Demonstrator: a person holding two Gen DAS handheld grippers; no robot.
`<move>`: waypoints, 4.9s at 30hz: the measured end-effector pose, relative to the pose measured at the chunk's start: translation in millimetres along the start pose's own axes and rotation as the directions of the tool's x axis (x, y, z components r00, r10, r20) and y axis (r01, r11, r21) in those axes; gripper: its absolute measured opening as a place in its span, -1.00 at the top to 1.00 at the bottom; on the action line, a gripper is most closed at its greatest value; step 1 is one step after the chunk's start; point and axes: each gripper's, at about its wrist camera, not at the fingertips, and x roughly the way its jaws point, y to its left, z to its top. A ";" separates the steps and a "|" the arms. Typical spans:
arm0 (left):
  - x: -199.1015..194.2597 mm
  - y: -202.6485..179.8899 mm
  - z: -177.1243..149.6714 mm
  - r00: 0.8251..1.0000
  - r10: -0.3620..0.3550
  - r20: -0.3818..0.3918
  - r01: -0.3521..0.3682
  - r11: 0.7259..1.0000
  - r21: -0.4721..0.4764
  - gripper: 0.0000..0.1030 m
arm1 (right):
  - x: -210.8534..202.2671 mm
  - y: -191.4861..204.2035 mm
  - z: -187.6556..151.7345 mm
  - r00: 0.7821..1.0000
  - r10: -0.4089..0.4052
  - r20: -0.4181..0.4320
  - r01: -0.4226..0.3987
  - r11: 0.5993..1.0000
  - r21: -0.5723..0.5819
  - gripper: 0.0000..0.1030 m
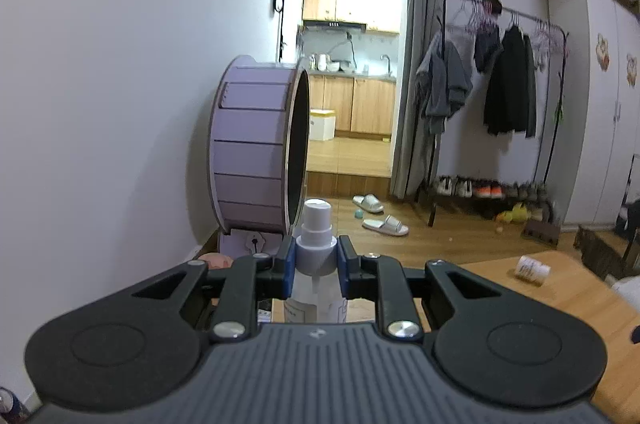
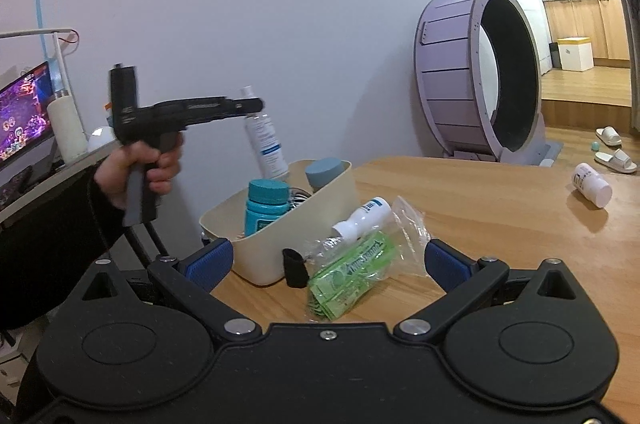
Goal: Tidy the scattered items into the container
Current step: 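Lower the spray bottle into the cream basket and open the left gripper, then move the right gripper to the white pill bottle lying on the table, then close the right gripper on the pill bottle's cap and lift, then carry the pill bottle to the left gripper while the left gripper closes on it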
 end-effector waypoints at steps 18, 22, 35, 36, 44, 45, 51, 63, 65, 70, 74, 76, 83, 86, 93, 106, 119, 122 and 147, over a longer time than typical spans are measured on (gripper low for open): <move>-25.1 1.4 -13.2 0.998 -0.024 -0.067 0.022 0.999 -0.023 0.19 | 9.6 -12.5 -2.5 0.999 -0.035 -0.022 0.036 0.999 0.006 -1.00; -49.3 -21.1 -13.5 0.995 -0.093 -0.045 0.092 0.995 -0.029 0.08 | 1.2 -18.9 0.1 0.998 -0.065 0.004 0.065 0.998 0.023 -1.00; -74.1 -104.3 -49.0 0.937 -0.348 -0.031 0.336 0.921 -0.199 -0.01 | -21.6 -64.6 13.2 0.959 -0.280 0.038 0.279 0.960 0.024 -1.00; -72.2 -108.7 -52.0 0.930 -0.365 -0.034 0.352 0.915 -0.198 -0.01 | -21.9 -70.0 15.9 0.954 -0.298 0.028 0.298 0.955 0.017 -1.00; -58.3 -122.3 -72.6 0.917 -0.389 -0.085 0.375 0.915 -0.145 -0.04 | -0.5 -115.3 32.5 0.916 -0.398 -0.047 0.395 0.916 -0.073 -0.99; -57.3 -122.3 -74.0 0.919 -0.384 -0.084 0.371 0.918 -0.140 -0.05 | 3.9 -121.8 35.4 0.913 -0.404 -0.051 0.400 0.914 -0.071 -0.99; -59.2 -119.2 -83.1 0.927 -0.369 -0.065 0.358 0.924 -0.130 -0.14 | 38.4 -157.6 42.6 0.905 -0.411 -0.108 0.405 0.911 -0.078 -0.77; -50.6 -115.7 -88.4 0.934 -0.344 -0.101 0.326 0.932 -0.160 -0.15 | 81.0 -204.5 30.5 0.888 -0.432 -0.160 0.434 0.901 -0.025 -0.21; -52.0 -116.0 -89.7 0.935 -0.341 -0.101 0.323 0.932 -0.162 -0.15 | 81.6 -208.6 30.8 0.886 -0.437 -0.152 0.441 0.898 -0.012 -0.21; -53.6 -116.5 -90.3 0.935 -0.339 -0.105 0.320 0.933 -0.166 -0.15 | 85.7 -215.7 33.0 0.891 -0.423 -0.162 0.430 0.903 0.009 0.02; -54.8 -118.9 -91.5 0.934 -0.341 -0.110 0.321 0.933 -0.162 -0.15 | 87.6 -219.3 34.4 0.896 -0.412 -0.166 0.421 0.907 0.023 0.44; -54.9 -118.9 -91.4 0.933 -0.341 -0.110 0.322 0.933 -0.160 -0.15 | 85.2 -215.8 34.3 0.899 -0.408 -0.159 0.416 0.909 0.023 0.44; -58.9 -117.6 -89.5 0.932 -0.348 -0.102 0.329 0.930 -0.165 -0.16 | 50.4 -171.7 39.5 0.916 -0.386 -0.103 0.386 0.922 -0.022 0.45; -62.5 -118.1 -89.6 0.931 -0.352 -0.099 0.334 0.929 -0.160 -0.16 | 32.8 -149.6 42.3 0.924 -0.376 -0.077 0.373 0.927 -0.047 0.45; -69.3 -118.4 -92.0 0.933 -0.347 -0.093 0.331 0.931 -0.151 -0.16 | -9.1 -82.6 33.0 0.942 -0.334 -0.045 0.328 0.939 -0.104 0.45; -82.0 -115.6 -93.8 0.940 -0.333 -0.076 0.323 0.939 -0.121 -0.16 | -22.5 -9.0 -7.3 0.948 -0.268 -0.172 0.237 0.954 -0.182 0.45; -83.2 -128.8 -98.9 0.926 -0.360 -0.115 0.359 0.933 -0.033 -0.16 | -26.9 -1.5 -6.2 0.964 -0.218 -0.152 0.187 0.963 -0.194 0.44; -87.5 -135.3 -100.9 0.919 -0.377 -0.112 0.381 0.924 0.019 -0.17 | -32.7 2.7 -3.8 0.972 -0.193 -0.131 0.166 0.967 -0.195 0.44; -110.1 -188.7 -142.5 0.910 -0.410 -0.057 0.390 0.802 0.452 -0.11 | -48.5 29.8 -3.4 0.984 0.096 -0.153 -0.123 0.975 -0.184 0.44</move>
